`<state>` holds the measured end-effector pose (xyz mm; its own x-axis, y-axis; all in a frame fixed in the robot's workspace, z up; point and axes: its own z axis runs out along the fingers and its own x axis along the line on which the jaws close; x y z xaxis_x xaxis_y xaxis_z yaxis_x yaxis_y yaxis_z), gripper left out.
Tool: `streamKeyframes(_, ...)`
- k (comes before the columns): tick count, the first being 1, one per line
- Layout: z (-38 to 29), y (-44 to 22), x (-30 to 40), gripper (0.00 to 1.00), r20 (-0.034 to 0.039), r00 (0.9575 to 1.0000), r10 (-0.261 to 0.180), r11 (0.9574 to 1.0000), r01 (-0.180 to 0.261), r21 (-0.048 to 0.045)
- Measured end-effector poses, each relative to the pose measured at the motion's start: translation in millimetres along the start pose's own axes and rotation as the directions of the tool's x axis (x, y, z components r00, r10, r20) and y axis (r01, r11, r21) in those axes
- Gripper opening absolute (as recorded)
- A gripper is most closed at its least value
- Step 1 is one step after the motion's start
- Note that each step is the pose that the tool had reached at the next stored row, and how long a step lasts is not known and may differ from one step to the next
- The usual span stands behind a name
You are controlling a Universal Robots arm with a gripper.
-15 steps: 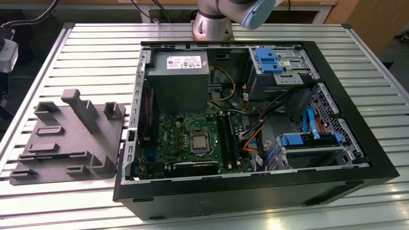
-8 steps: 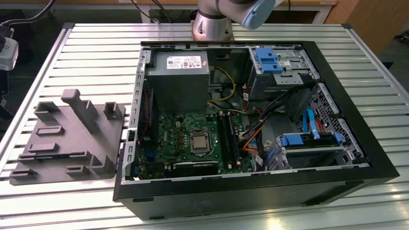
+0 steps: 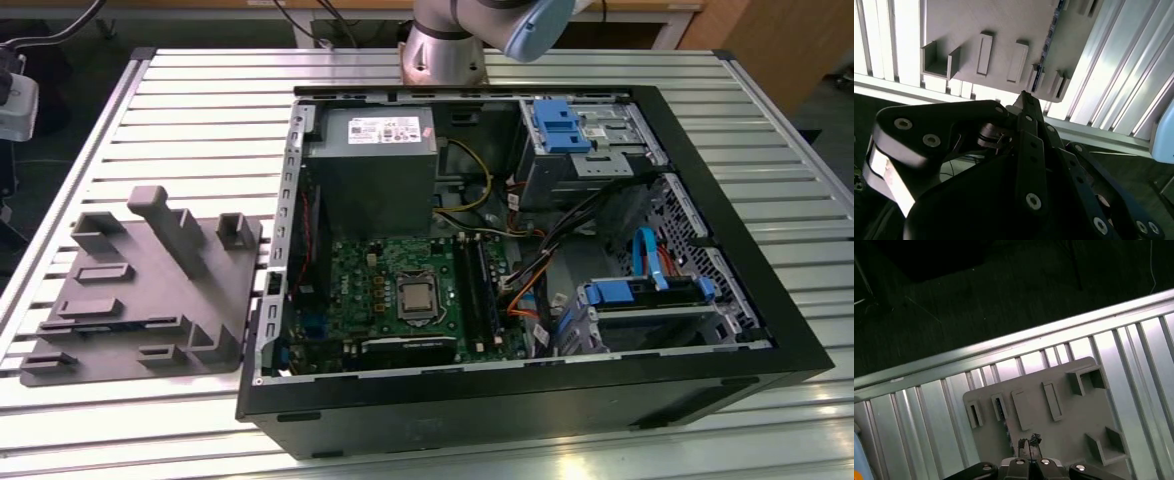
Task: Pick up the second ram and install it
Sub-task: 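Pick up the second ram and move it above second insertion slot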
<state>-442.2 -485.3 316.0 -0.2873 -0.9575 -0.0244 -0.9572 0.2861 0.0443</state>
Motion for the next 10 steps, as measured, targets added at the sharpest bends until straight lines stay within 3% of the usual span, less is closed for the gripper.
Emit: streamKeyframes(10,0.0,0.1,0.0,0.11,-0.0024,0.9985,-0.054,0.9985,0.054,-0.0014)
